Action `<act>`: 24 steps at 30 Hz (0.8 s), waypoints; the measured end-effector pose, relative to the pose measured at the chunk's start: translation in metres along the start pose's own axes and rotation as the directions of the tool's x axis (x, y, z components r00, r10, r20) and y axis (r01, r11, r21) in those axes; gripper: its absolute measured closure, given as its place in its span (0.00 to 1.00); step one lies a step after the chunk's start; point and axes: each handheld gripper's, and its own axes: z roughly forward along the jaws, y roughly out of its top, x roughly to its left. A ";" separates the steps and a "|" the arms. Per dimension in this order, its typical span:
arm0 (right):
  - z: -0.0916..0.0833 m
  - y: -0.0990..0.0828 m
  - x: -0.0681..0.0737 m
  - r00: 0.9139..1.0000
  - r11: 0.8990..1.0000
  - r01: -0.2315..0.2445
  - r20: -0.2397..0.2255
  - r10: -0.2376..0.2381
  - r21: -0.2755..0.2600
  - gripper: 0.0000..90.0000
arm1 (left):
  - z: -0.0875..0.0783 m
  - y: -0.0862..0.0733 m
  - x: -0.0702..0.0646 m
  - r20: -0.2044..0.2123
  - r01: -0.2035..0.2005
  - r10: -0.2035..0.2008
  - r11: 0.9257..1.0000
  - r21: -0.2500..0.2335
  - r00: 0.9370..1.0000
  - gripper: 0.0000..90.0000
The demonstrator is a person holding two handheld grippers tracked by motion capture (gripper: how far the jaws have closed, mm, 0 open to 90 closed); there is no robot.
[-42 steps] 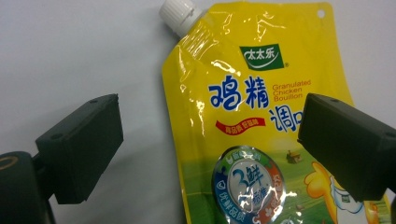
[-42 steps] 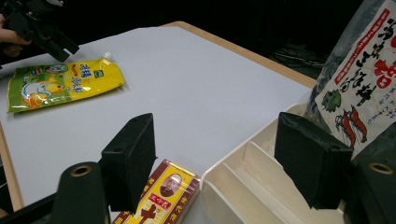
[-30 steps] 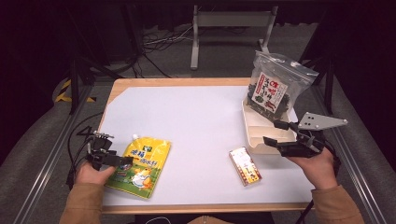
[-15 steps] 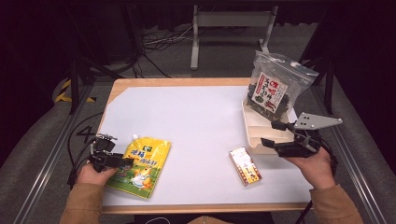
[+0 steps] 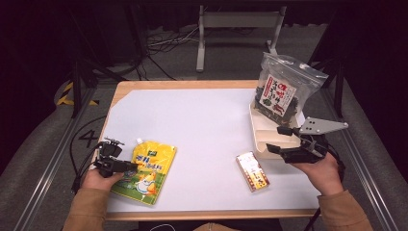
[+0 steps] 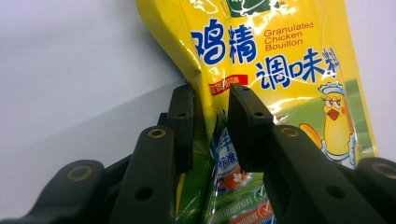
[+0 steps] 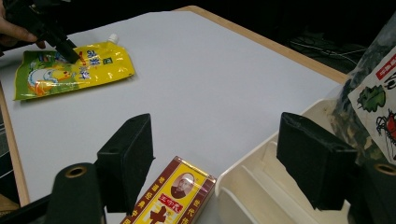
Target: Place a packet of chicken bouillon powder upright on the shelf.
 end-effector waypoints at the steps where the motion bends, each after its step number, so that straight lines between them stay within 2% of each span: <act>1: 0.000 0.000 0.000 1.000 1.000 0.000 0.000 0.000 0.000 0.30 | 0.000 0.000 0.000 0.001 0.000 0.000 1.000 -0.001 1.000 0.82; 7: 0.000 -0.001 0.000 1.000 1.000 0.000 0.000 0.000 0.000 0.30 | -0.002 0.000 0.000 0.008 -0.004 0.004 1.000 -0.005 1.000 0.88; 14: 0.000 -0.001 0.000 1.000 1.000 0.001 0.001 -0.001 -0.001 0.30 | -0.004 0.001 0.000 0.025 -0.022 0.022 1.000 0.009 0.999 0.91; 19: -0.001 -0.001 0.001 1.000 1.000 0.004 0.003 -0.004 -0.004 0.31 | -0.008 0.003 -0.006 0.018 -0.053 0.053 0.999 -0.004 0.998 0.93; 24: -0.002 -0.001 0.001 1.000 1.000 0.001 0.003 -0.001 -0.010 0.33 | -0.018 0.005 -0.012 0.027 -0.082 0.083 0.996 -0.043 0.996 0.94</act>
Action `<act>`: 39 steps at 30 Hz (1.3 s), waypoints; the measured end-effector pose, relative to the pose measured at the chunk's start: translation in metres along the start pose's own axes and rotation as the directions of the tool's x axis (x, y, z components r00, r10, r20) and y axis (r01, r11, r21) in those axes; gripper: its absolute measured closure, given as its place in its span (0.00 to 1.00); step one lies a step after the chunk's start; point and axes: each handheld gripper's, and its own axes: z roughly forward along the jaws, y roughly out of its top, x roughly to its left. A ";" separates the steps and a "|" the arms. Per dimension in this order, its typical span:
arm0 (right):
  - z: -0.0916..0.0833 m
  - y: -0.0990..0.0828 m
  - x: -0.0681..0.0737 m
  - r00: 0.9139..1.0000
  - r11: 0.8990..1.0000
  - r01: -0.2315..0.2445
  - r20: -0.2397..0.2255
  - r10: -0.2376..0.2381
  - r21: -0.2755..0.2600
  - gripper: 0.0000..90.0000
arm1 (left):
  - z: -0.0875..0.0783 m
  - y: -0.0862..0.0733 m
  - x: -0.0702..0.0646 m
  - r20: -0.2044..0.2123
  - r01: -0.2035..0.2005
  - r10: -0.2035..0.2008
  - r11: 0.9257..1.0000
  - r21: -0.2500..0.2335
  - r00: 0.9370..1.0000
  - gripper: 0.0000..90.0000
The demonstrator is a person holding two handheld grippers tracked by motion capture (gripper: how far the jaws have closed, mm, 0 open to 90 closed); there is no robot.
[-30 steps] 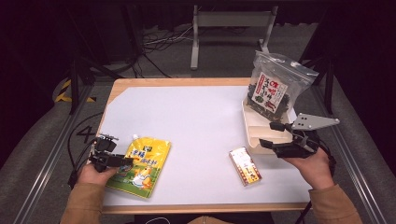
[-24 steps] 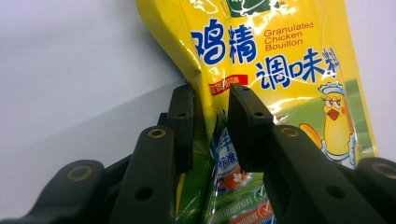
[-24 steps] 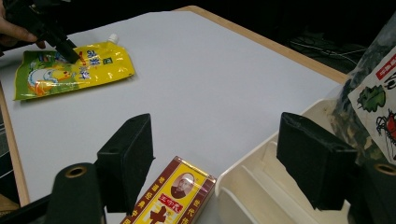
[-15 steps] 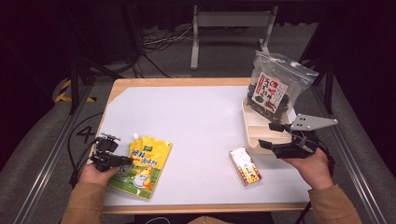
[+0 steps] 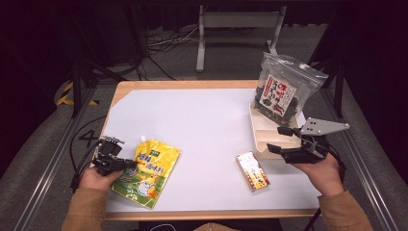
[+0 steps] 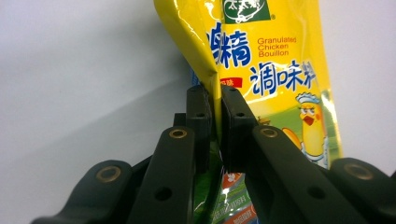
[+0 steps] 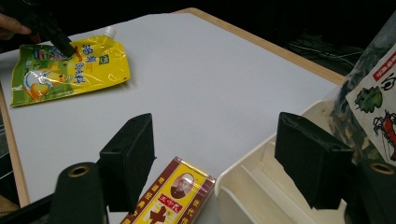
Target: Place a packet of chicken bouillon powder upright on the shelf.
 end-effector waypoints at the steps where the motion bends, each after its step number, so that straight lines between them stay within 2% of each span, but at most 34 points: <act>1: 0.000 0.000 0.000 1.000 1.000 -0.001 -0.001 0.001 0.000 0.33 | -0.002 0.001 -0.002 0.001 -0.007 0.007 1.000 -0.006 1.000 0.94; 8: -0.001 0.001 0.002 1.000 1.000 0.007 -0.008 -0.007 0.000 0.36 | -0.012 0.004 -0.014 0.003 -0.048 0.048 0.998 -0.048 0.999 0.95; 12: -0.001 0.002 0.004 1.000 1.000 0.009 -0.010 -0.009 -0.002 0.37 | -0.020 0.007 -0.023 0.007 -0.091 0.091 0.993 -0.075 0.996 0.95; 16: -0.002 0.002 0.005 1.000 1.000 0.013 -0.013 -0.013 0.000 0.38 | -0.023 0.008 -0.030 -0.001 -0.113 0.113 0.989 -0.091 0.994 0.95; 21: -0.003 0.004 0.007 1.000 1.000 0.017 -0.016 -0.017 -0.005 0.39 | -0.032 0.013 -0.044 -0.007 -0.173 0.174 0.975 -0.140 0.985 0.95; 25: -0.002 0.006 0.010 1.000 1.000 0.021 -0.021 -0.021 -0.011 0.40 | -0.033 0.017 -0.055 0.006 -0.199 0.203 0.966 -0.163 0.979 0.95; 26: -0.001 0.006 0.011 0.999 1.000 0.024 -0.021 -0.025 -0.012 0.40 | -0.033 0.018 -0.057 -0.001 -0.214 0.218 0.961 -0.173 0.976 0.95; 28: -0.001 0.007 0.012 0.999 1.000 0.028 -0.021 -0.028 -0.013 0.40 | -0.033 0.019 -0.060 0.001 -0.215 0.218 0.960 -0.179 0.976 0.96; 33: 0.000 0.008 0.015 0.999 0.999 0.034 -0.021 -0.034 -0.016 0.40 | -0.037 0.020 -0.068 0.000 -0.241 0.249 0.937 -0.253 0.969 0.96; 36: 0.000 0.009 0.017 0.999 0.999 0.039 -0.024 -0.040 -0.018 0.40 | -0.038 0.021 -0.073 -0.013 -0.257 0.265 0.920 -0.295 0.964 0.96; 38: 0.001 0.010 0.019 0.999 0.999 0.044 -0.027 -0.044 -0.017 0.40 | -0.039 0.021 -0.076 -0.016 -0.260 0.270 0.906 -0.335 0.963 0.96; 39: 0.001 0.011 0.020 0.998 0.999 0.046 -0.030 -0.047 -0.017 0.41 | -0.038 0.020 -0.077 -0.008 -0.245 0.259 0.903 -0.354 0.966 0.96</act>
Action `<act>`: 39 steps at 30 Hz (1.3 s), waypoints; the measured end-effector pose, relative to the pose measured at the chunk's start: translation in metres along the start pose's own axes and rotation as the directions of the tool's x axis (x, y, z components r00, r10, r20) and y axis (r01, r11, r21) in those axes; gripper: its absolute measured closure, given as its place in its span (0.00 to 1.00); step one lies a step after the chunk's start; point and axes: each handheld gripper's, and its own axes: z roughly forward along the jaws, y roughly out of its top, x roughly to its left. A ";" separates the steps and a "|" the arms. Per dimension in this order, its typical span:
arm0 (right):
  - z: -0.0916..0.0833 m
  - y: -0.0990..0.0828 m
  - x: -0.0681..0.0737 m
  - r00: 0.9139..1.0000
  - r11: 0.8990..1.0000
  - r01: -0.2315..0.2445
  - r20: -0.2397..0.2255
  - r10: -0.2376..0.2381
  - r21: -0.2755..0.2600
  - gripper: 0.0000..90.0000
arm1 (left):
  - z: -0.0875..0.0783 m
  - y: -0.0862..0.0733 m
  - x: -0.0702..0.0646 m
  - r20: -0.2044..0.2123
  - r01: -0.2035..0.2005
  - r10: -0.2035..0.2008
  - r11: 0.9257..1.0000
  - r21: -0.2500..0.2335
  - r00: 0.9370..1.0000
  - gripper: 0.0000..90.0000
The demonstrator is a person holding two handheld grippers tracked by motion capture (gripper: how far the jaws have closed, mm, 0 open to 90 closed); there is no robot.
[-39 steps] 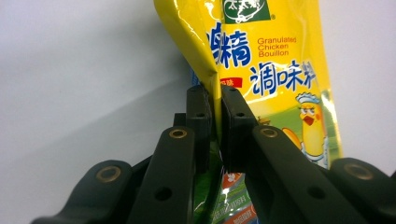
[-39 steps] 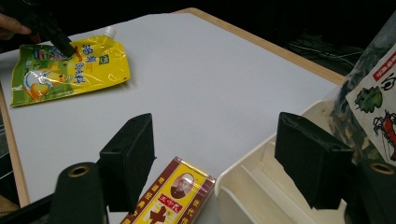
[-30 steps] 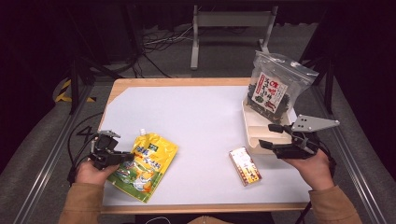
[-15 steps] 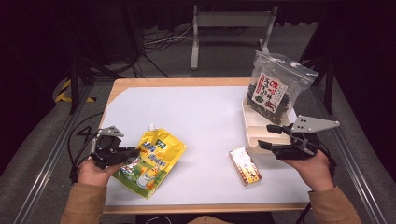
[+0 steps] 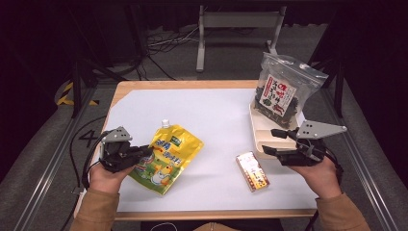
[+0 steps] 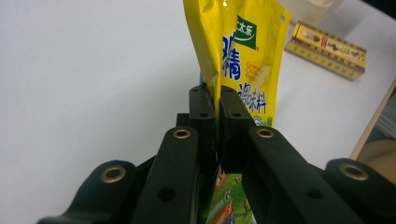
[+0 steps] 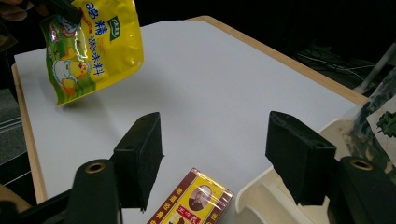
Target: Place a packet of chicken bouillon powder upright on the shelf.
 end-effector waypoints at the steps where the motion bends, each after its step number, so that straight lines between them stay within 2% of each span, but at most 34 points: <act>1: 0.000 0.001 0.001 1.000 1.000 0.004 0.000 -0.004 0.000 0.42 | 0.002 0.000 0.000 0.013 0.005 -0.005 1.000 -0.013 1.000 0.96; 6: 0.002 0.005 0.005 1.000 1.000 0.014 -0.011 -0.014 -0.007 0.44 | 0.007 0.001 -0.007 0.008 -0.009 0.010 0.998 -0.065 1.000 0.96; 10: 0.005 0.008 0.009 1.000 1.000 0.021 -0.022 -0.021 -0.006 0.44 | 0.007 0.003 -0.013 0.011 -0.024 0.025 0.993 -0.118 1.000 0.96; 13: 0.009 0.009 0.012 0.999 1.000 0.027 -0.036 -0.027 0.001 0.44 | 0.009 0.004 -0.016 0.036 -0.008 0.013 0.991 -0.132 0.999 0.96; 16: 0.013 0.010 0.015 0.998 1.000 0.026 -0.054 -0.026 0.006 0.45 | 0.012 0.007 -0.022 0.035 -0.016 0.022 0.989 -0.150 0.999 0.96; 18: 0.017 0.011 0.018 0.997 1.000 0.023 -0.072 -0.023 0.008 0.45 | 0.013 0.008 -0.026 0.028 -0.035 0.040 0.986 -0.162 0.999 0.96; 27: 0.044 0.014 0.031 0.991 0.999 0.022 -0.136 -0.017 0.029 0.45 | 0.016 0.013 -0.037 0.038 -0.030 0.039 0.977 -0.212 0.998 0.96; 34: 0.066 0.013 0.037 0.982 0.999 -0.018 -0.187 0.024 0.034 0.45 | 0.018 0.014 -0.046 0.043 -0.035 0.047 0.968 -0.247 0.998 0.96; 37: 0.075 0.014 0.042 0.976 0.999 -0.033 -0.215 0.037 0.024 0.45 | 0.019 0.015 -0.047 0.060 -0.034 0.050 0.970 -0.241 0.997 0.96; 38: 0.076 0.013 0.043 0.975 0.999 -0.033 -0.218 0.036 0.017 0.45 | 0.021 0.015 -0.048 0.070 -0.023 0.041 0.969 -0.246 0.997 0.96; 39: 0.080 0.013 0.045 0.975 0.999 -0.031 -0.220 0.032 0.010 0.45 | 0.022 0.015 -0.048 0.074 -0.028 0.048 0.969 -0.244 0.996 0.96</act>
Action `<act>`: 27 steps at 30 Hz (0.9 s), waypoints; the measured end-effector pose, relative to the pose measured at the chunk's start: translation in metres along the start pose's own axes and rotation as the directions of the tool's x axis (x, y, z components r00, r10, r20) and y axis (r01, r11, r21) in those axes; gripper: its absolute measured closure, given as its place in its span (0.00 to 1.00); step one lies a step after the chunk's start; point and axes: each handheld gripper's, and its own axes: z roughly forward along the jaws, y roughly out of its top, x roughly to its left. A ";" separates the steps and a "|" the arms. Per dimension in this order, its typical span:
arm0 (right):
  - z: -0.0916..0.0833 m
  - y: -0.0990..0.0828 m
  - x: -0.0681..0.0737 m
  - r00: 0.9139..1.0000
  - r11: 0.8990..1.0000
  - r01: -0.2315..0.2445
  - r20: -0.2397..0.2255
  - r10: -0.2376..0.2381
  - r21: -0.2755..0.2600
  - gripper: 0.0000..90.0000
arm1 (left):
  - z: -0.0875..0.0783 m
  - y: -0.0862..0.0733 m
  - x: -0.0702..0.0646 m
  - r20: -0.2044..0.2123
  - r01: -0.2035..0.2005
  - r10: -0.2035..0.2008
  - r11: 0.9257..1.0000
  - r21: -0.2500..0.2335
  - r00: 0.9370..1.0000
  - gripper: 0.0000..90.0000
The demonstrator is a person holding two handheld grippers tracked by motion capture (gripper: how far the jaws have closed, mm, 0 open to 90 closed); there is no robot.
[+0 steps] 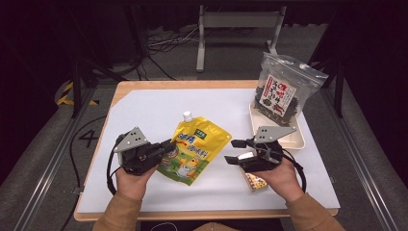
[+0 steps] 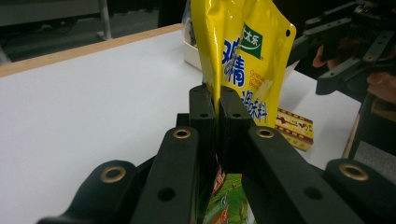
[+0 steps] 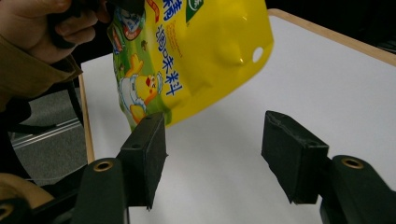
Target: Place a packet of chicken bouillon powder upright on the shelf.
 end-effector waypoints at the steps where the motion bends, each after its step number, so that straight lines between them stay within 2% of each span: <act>1: 0.003 0.000 0.001 1.000 1.000 0.000 0.000 0.000 0.003 0.45 | 0.001 0.000 -0.001 -0.001 0.008 -0.008 1.000 0.002 1.000 0.96; 8: 0.017 -0.002 0.005 0.999 1.000 -0.021 -0.033 0.021 0.009 0.46 | 0.004 0.000 -0.007 0.008 -0.008 0.008 1.000 -0.003 1.000 0.96; 15: 0.023 -0.004 0.006 0.996 0.998 -0.055 -0.068 0.055 0.008 0.51 | 0.007 -0.001 -0.013 0.016 -0.022 0.022 1.000 -0.014 1.000 0.96; 20: 0.025 -0.004 0.005 0.993 0.997 -0.073 -0.097 0.074 0.008 0.62 | 0.009 -0.001 -0.015 0.026 -0.026 0.027 0.999 -0.018 0.999 0.96; 24: 0.023 -0.003 0.005 0.991 0.997 -0.073 -0.113 0.072 -0.008 0.79 | 0.011 -0.003 -0.016 0.047 -0.022 0.023 1.000 -0.022 0.999 0.96; 27: 0.019 -0.003 0.004 0.989 0.996 -0.082 -0.124 0.079 -0.021 0.86 | 0.010 -0.004 -0.016 0.057 -0.018 0.020 0.999 -0.031 0.998 0.95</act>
